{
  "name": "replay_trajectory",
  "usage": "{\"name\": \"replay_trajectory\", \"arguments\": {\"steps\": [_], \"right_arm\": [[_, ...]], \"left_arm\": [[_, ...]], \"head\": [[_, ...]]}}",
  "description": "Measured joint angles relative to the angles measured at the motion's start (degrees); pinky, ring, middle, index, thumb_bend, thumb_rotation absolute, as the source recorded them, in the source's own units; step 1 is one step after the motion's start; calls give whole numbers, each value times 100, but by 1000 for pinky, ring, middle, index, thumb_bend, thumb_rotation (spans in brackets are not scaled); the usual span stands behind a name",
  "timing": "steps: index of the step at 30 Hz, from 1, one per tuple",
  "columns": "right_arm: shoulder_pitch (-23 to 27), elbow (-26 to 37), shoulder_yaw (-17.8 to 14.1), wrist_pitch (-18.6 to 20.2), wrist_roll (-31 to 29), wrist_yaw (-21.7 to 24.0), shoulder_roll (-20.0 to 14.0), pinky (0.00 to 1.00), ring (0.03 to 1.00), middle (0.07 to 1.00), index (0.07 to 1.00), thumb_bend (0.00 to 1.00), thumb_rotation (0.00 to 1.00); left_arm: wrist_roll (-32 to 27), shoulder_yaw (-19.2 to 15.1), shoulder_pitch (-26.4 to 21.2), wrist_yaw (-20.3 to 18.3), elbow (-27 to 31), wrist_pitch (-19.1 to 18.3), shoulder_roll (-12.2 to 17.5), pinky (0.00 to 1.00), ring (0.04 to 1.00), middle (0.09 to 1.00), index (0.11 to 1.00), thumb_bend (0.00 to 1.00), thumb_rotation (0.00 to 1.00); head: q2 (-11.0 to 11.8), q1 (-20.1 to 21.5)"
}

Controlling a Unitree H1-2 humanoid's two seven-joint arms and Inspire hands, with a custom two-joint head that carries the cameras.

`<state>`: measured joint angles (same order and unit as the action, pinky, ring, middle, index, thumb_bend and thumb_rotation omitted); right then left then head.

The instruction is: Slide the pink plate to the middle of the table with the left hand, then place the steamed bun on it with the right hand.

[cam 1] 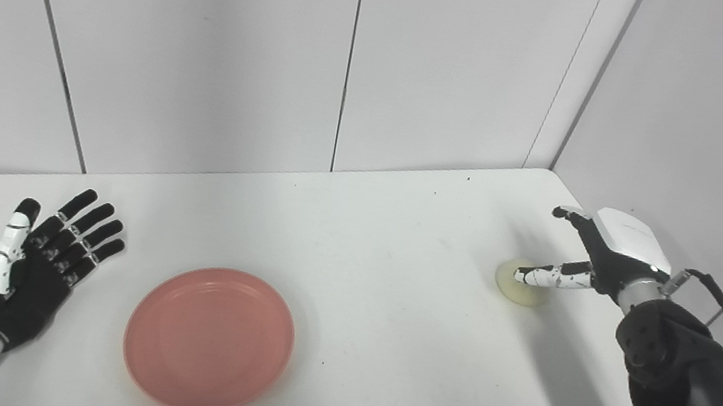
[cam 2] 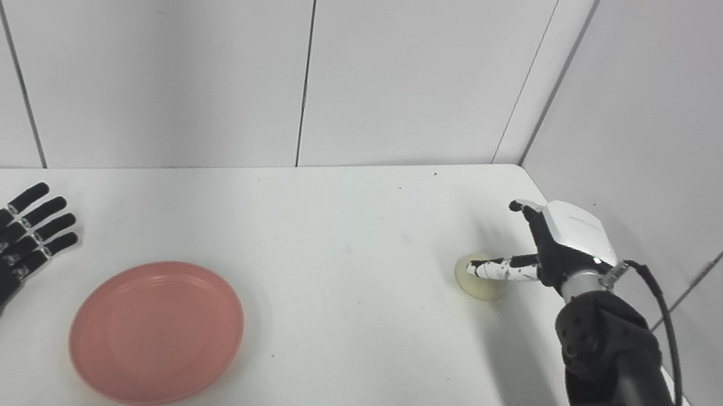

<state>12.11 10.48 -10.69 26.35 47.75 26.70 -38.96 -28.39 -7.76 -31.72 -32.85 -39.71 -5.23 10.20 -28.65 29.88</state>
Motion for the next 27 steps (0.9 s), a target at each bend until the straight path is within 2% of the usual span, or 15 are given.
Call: {"name": "replay_trajectory", "arguments": {"steps": [3,6,12,15,21,27], "right_arm": [[70,-158,135,3,-2,-50,6,676,797,830,837,946,453],[166,-284,187,9,-8,-71,43,664,793,828,839,928,429],[376,-498,352,15,-46,-71,108,628,762,813,837,924,448],[409,-658,410,15,-177,-111,109,603,738,807,833,921,408],[441,-824,490,12,-430,-326,115,674,803,841,821,922,378],[583,-1082,738,12,-515,-444,86,688,816,847,814,940,387]], "left_arm": [[-8,0,-18,-15,-53,14,46,838,849,857,858,663,841],[-10,-2,-36,-16,-85,19,75,828,842,851,850,661,840],[-17,-4,-40,-24,-90,19,97,824,841,853,851,662,832],[-18,-5,-40,-24,-89,19,103,831,843,854,854,668,824],[-18,-2,-38,-23,-90,19,119,833,841,852,851,668,825],[-18,1,-38,-32,-90,19,121,839,849,860,856,681,821]], "head": [[-18,18],[-53,44],[-105,88],[-132,97],[-176,105],[-202,114]]}}
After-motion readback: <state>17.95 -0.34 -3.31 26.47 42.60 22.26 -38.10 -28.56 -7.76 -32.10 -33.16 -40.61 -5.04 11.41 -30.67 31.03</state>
